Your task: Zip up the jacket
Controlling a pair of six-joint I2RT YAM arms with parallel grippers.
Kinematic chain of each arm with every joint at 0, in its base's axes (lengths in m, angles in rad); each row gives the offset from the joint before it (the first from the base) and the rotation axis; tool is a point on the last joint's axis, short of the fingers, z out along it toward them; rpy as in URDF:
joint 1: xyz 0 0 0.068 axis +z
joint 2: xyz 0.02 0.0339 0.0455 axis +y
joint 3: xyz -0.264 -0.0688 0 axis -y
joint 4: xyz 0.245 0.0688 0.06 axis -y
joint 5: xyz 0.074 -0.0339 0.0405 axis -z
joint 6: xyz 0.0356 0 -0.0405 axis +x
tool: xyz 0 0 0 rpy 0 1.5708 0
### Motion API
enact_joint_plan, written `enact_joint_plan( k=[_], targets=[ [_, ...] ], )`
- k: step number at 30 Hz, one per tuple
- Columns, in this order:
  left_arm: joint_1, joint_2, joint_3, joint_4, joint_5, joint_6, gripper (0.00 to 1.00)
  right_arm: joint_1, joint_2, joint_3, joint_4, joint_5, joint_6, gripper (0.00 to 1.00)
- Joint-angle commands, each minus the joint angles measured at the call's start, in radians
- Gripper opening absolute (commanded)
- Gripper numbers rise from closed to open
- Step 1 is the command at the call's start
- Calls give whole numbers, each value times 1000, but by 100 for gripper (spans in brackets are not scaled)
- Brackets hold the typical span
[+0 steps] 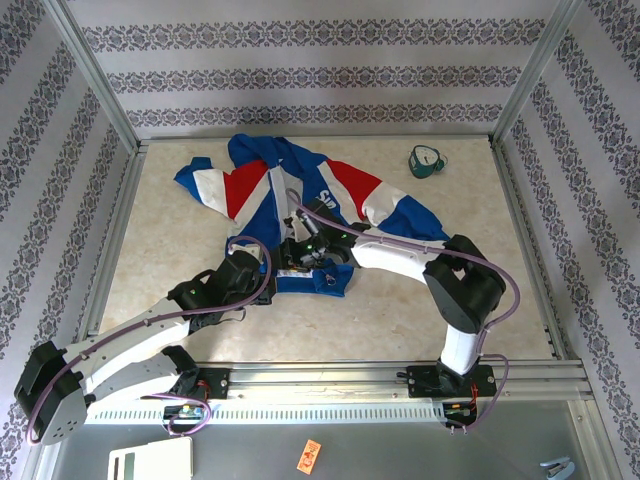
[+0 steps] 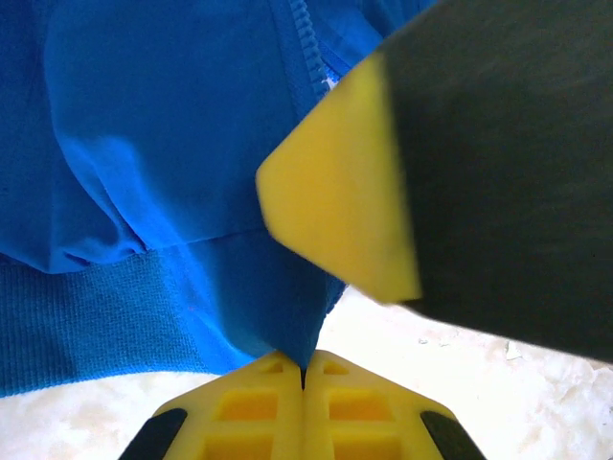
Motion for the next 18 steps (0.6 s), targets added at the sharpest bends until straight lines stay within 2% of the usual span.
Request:
enact_joint_plan(
  k=[1,2,6,11,13,18],
  targets=[
    [6,-17,-22,47,8,0,0,8,-5,20,29,-19,-1,8],
    [6,-19,-24,48,6,-3,3,7,-13,19,25,-13,-14,1],
    [6,-29,-26,47,6,2,20,-9,-58,1,-3,15,-61,0],
    [6,-58,-1,-4,-47,3,50,-64,-111,-46,-12,13,-88,0],
    [6,-69,7,-15,-67,24,56,-85,-126,-61,-30,27,-105,0],
    [7,-66,55,-113,-151,35,63,-119,-159,-88,-65,47,-141,0]
  ],
)
